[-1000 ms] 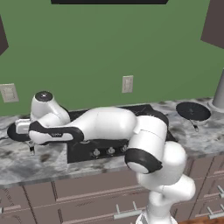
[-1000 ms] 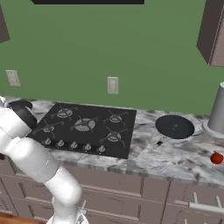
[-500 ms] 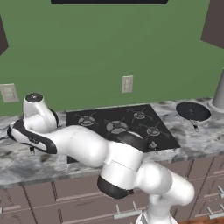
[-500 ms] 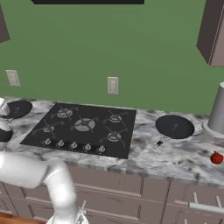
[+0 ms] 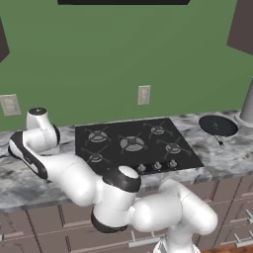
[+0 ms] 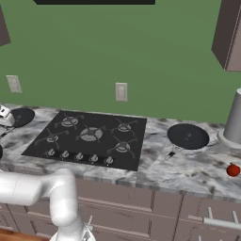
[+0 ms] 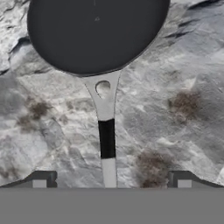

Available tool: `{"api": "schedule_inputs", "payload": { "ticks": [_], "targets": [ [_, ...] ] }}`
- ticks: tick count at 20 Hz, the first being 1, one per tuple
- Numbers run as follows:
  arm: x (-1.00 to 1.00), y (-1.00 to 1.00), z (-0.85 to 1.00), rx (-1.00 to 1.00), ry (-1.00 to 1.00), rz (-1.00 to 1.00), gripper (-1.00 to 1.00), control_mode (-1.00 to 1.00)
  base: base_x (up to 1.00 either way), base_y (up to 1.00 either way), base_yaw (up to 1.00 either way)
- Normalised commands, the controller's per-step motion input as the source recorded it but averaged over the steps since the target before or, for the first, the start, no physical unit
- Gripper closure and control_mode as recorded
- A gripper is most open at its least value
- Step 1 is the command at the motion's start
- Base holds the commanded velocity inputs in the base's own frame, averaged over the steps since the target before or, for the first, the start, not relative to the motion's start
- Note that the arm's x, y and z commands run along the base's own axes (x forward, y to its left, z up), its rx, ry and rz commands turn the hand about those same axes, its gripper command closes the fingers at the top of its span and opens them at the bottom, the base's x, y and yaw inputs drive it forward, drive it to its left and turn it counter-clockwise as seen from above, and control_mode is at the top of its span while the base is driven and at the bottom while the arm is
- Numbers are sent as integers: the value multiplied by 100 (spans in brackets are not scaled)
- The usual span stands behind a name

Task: Place both pans onto different burners. Then place the bell pepper and the steak on different pans.

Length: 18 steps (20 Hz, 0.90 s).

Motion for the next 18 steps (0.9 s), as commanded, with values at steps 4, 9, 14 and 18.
{"api": "schedule_inputs", "payload": {
  "ticks": [4,9,14,18],
  "targets": [
    [33,29,-26,-1,6,0,-100,-100,0,0,0],
    [23,29,-21,-4,5,0,-100,-100,0,0,0],
    [8,12,-21,-4,4,0,-100,-100,0,0,0],
    [6,11,-25,-4,5,-1,-100,-100,0,0,0]
  ]
}}
